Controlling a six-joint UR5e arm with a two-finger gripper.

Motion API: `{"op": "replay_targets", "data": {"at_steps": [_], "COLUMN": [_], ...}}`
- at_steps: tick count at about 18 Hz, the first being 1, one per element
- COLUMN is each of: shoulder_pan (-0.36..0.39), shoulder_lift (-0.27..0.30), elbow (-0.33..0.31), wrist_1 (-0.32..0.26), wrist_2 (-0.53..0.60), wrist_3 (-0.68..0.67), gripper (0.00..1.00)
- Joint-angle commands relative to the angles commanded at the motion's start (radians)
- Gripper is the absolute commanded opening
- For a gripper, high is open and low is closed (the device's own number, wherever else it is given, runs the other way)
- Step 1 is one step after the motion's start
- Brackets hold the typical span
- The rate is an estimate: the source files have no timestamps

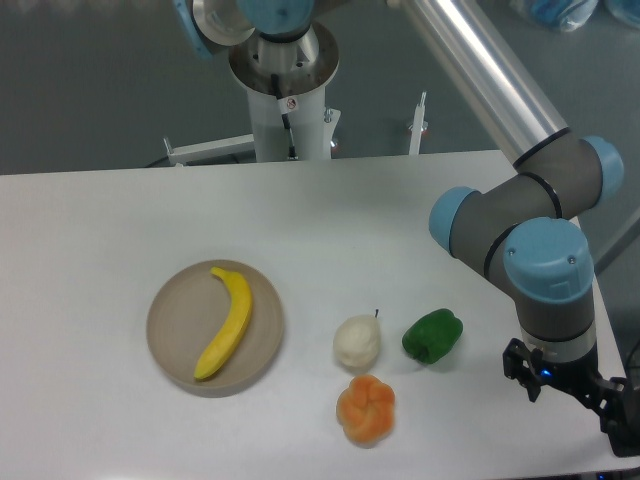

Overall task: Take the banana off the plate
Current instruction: 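Move the open gripper from its start pose toward the plate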

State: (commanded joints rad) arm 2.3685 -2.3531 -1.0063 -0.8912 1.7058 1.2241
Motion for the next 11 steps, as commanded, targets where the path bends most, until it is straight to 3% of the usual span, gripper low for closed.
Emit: {"op": "replay_targets", "data": {"at_steps": [6, 11], "shoulder_pan": [-0.002, -0.008], "shoulder_lift": [0.026, 0.104], "elbow": [-0.028, -0.124], "wrist_1": [-0.006, -0.012], "wrist_2": [-0.015, -0.058], "wrist_3": [-0.012, -0.041], "gripper": [1.00, 1.00]}}
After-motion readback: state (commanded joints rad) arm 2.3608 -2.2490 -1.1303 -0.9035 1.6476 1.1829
